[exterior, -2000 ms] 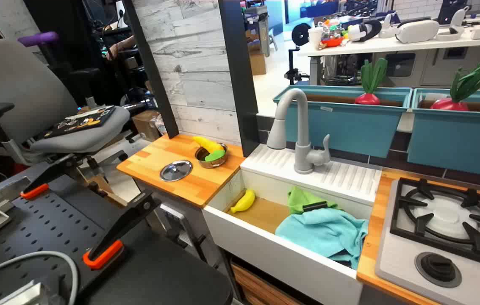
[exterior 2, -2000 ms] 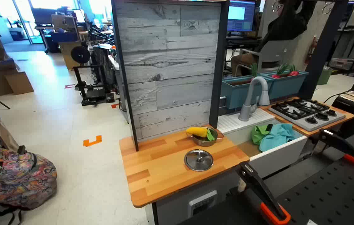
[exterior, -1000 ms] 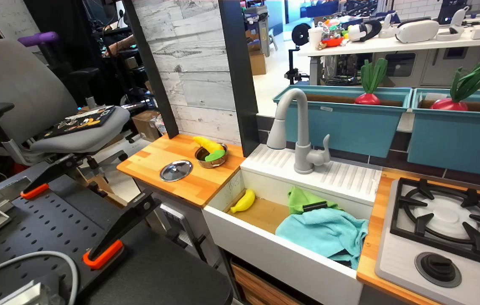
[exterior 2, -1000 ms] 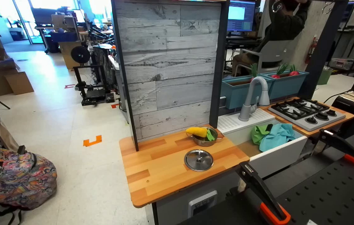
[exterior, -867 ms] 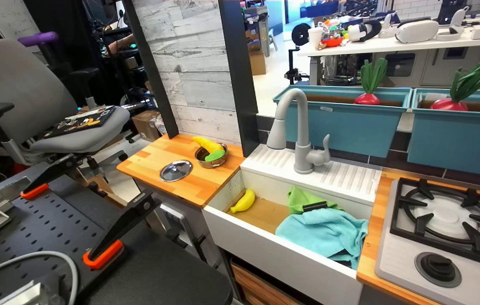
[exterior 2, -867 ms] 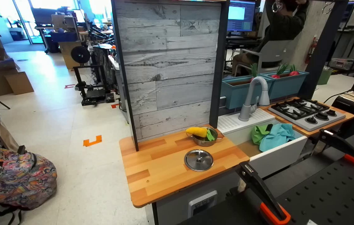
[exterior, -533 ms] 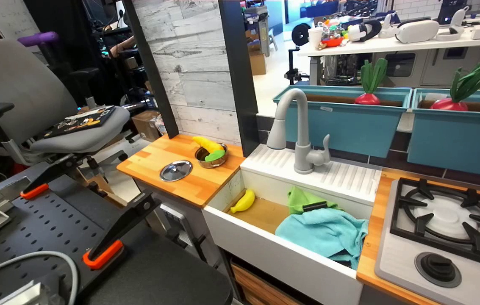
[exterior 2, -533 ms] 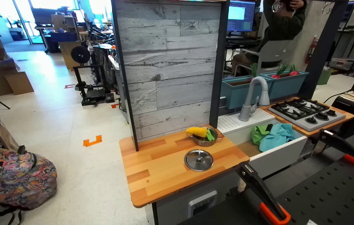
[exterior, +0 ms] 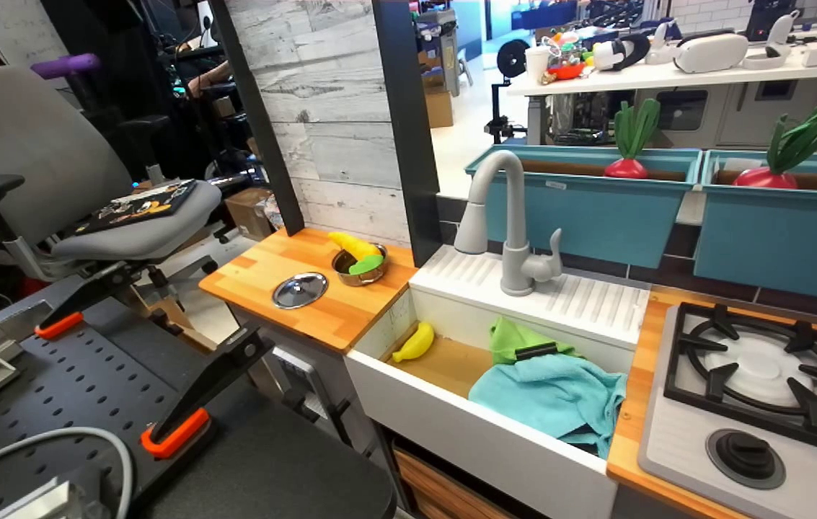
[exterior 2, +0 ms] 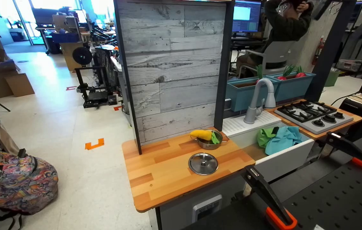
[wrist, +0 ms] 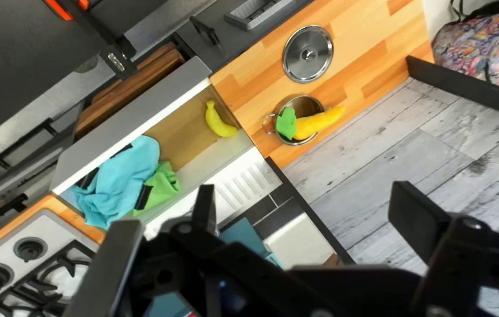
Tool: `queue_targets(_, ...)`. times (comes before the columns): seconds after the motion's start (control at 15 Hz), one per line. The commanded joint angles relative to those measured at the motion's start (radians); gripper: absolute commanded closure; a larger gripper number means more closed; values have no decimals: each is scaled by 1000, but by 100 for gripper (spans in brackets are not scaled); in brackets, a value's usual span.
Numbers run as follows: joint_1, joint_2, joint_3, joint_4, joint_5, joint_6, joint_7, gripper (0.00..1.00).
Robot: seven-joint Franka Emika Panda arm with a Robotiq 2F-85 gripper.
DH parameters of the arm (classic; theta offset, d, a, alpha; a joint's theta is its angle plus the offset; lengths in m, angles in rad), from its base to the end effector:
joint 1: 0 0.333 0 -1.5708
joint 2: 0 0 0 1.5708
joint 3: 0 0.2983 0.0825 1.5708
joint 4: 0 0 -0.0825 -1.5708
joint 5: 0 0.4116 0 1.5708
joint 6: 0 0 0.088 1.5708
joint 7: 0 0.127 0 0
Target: Pick the carrot and put it on the counter
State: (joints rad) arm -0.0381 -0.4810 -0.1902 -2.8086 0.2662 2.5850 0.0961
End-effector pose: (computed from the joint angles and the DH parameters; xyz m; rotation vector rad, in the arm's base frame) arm 0.3994 -0.0839 0.3093 -2.7799 0.7451 -0.3676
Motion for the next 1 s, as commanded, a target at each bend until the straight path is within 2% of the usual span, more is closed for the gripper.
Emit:
queue_targets(0.0,36,160,7,24,111,98,31,0)
queue_targets(0.07,-6,87,21,6,57,47,18,0)
queue_targets(0.27,8,163,23,26,89,71,20,0)
queue_targets(0.67,8,167,23,29,90,71,22,0)
queue_targets(0.73,4,207,44,39,86,106,72,0)
queue_targets(0.93,27,338,61,106,141,91,151,0)
